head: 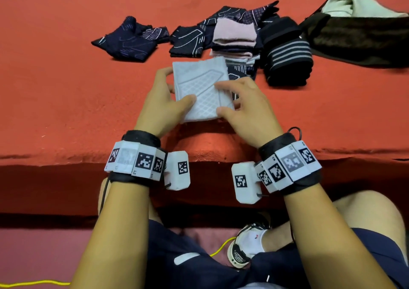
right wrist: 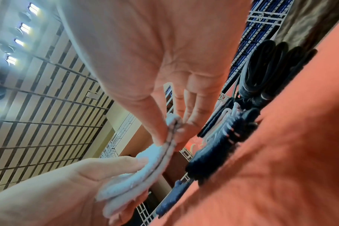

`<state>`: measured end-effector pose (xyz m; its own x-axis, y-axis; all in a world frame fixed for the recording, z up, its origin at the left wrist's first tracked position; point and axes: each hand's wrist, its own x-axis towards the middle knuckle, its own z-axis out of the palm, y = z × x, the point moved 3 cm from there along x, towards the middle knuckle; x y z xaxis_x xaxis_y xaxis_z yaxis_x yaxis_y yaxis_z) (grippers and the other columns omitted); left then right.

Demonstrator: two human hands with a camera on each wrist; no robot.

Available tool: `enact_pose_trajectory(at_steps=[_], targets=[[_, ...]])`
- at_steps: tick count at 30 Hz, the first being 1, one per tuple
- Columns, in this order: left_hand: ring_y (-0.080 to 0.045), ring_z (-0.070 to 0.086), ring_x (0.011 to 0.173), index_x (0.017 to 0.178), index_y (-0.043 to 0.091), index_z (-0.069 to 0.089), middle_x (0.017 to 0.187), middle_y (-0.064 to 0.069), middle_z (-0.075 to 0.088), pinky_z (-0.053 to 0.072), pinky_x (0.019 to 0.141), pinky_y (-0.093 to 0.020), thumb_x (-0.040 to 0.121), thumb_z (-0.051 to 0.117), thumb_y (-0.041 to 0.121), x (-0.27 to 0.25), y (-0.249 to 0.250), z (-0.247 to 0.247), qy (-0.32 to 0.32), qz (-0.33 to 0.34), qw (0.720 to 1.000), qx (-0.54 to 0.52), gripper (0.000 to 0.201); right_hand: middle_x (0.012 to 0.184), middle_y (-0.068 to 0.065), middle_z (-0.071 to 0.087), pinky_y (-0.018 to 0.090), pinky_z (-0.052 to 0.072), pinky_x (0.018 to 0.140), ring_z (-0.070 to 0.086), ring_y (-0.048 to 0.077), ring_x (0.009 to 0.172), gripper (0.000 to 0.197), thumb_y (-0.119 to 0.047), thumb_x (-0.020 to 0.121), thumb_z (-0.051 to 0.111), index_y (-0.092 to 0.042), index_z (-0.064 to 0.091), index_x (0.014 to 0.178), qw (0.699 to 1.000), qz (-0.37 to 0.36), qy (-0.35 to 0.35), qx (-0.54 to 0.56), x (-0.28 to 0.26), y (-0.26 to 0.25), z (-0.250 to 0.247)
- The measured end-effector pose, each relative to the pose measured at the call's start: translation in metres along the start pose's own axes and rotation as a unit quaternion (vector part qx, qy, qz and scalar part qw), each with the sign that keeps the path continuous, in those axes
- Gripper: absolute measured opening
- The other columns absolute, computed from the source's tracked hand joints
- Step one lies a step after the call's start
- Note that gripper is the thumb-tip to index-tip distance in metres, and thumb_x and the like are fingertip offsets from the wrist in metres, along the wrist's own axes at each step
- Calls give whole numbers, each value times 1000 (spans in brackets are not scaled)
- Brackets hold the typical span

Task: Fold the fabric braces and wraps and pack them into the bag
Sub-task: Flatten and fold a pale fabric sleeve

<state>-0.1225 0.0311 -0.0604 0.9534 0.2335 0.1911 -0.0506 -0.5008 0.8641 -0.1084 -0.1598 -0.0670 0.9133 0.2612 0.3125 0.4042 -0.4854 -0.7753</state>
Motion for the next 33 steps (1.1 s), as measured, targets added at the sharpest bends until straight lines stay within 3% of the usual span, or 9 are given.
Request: enact_pose_trajectory(at_steps=[3,7,11,16,20,23,27,29,33], targets=[[-10,60,73,144,27,33,108,4,53,53,61,-24,86,70,7,15,10,10,-13,7,999,-33,72,124,1,51,38,47,102,60,21,108,52,-11,80,71,-17,63,131,998,26,49,-12,14,4,-16],[-21,65,85,126,20,59,117,-6,61,56,70,-33,79,65,3,37,18,29,-64,7,997,-34,51,132,10,52,26,38,104,55,26,118,53,-13,85,68,-14,58,137,993,55,48,-91,30,14,-28],[-22,66,76,108,23,69,99,-14,71,56,74,-35,75,64,8,57,21,37,-84,-14,996,0,37,134,15,53,23,34,96,54,31,118,48,-13,86,66,-11,59,133,987,60,30,-148,43,15,-33],[-17,64,93,118,15,69,116,-7,66,46,78,-22,83,65,5,72,17,44,-93,-16,991,92,37,129,18,58,30,39,93,54,36,119,35,-9,85,61,-5,63,120,973,76,-10,-217,63,22,-28],[-22,60,115,126,11,65,127,-5,63,45,96,-26,86,72,22,76,12,49,-137,-8,974,180,41,126,18,61,30,43,88,56,36,118,31,-9,89,56,-5,64,119,960,106,-70,-250,68,27,-22],[-21,56,121,136,10,59,135,-5,58,38,93,-22,84,78,37,76,12,51,-181,4,961,210,62,125,18,63,33,45,93,57,38,117,32,-12,89,53,-8,65,119,954,111,-73,-268,69,29,-22],[-22,52,126,141,11,53,144,-8,53,37,101,-23,86,75,36,75,12,49,-202,10,952,231,64,130,17,61,34,47,95,57,36,119,39,-20,89,57,-8,62,126,939,119,-120,-300,70,28,-20],[-22,53,125,140,12,55,143,-8,53,39,104,-27,90,70,34,73,11,48,-201,9,953,228,56,130,14,61,33,47,93,57,34,119,40,-26,90,58,-10,62,127,933,119,-142,-309,70,25,-20],[-22,61,107,135,15,58,136,-5,58,44,90,-24,93,65,27,74,17,41,-201,11,955,220,44,137,14,56,34,45,98,53,34,124,43,-30,91,58,-10,58,129,923,119,-169,-325,75,13,-25]])
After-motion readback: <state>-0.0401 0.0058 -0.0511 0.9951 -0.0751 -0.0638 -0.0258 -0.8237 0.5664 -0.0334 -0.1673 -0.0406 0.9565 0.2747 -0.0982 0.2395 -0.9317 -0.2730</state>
